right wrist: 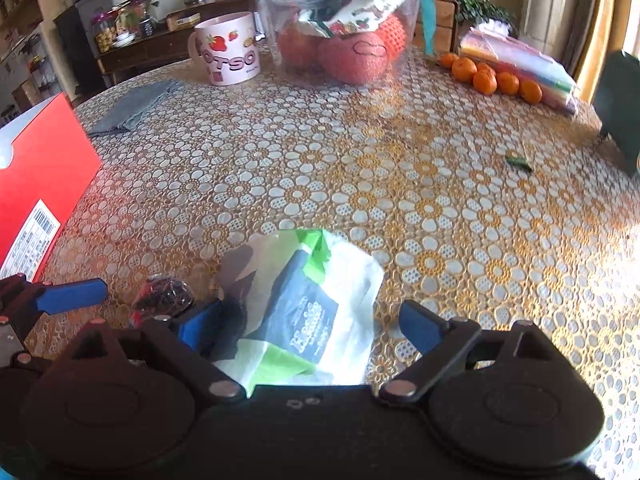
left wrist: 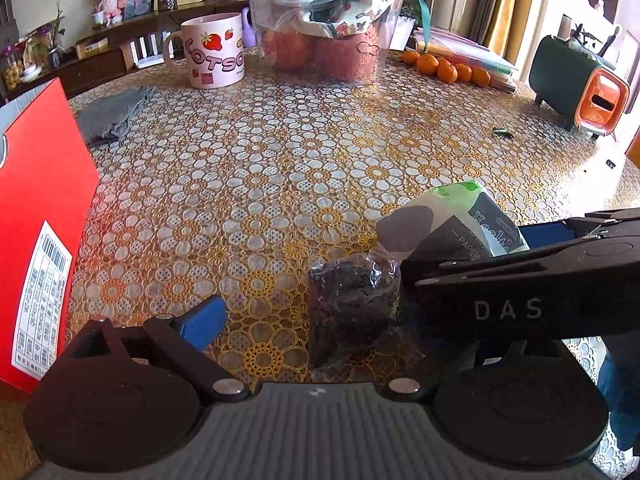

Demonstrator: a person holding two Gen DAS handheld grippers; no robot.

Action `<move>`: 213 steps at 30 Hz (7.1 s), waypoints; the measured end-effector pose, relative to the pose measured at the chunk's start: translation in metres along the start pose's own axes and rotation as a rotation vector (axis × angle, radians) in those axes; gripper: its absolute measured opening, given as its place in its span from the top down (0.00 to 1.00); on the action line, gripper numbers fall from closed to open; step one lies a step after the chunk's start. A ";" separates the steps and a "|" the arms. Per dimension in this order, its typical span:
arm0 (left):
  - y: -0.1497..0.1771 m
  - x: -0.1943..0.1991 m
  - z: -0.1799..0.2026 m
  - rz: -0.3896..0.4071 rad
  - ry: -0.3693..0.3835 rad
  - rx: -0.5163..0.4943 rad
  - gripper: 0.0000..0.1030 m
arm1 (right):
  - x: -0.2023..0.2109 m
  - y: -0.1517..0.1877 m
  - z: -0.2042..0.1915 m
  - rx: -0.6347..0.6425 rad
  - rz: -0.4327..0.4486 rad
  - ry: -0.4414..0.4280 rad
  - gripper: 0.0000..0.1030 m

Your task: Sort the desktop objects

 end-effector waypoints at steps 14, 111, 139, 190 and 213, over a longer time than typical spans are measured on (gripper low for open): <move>-0.002 0.007 0.017 0.024 0.021 -0.068 0.58 | 0.007 0.000 -0.004 0.017 0.034 0.002 0.33; 0.002 0.131 -0.319 0.024 -0.256 0.082 0.64 | 0.059 -0.082 -0.308 0.444 0.133 -0.253 0.44; 0.005 0.088 -0.324 -0.121 -0.232 0.070 0.38 | 0.017 -0.059 -0.314 0.479 0.050 -0.236 0.36; 0.054 0.220 -0.256 0.168 -0.192 0.198 0.00 | 0.152 -0.005 -0.263 0.462 0.234 -0.363 0.01; 0.088 0.222 -0.223 0.190 -0.247 0.107 0.00 | 0.155 0.020 -0.232 0.398 0.261 -0.339 0.01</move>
Point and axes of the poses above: each gripper's, at about its wrist camera, not at the fingertips, and x roughly against the way its jaws point, z to its right, y to its underside, the point moved 4 cm from there along -x, roughly the way its jaws point, and after that the axes turned 4 degrees about -z, right-handed, at the moved point
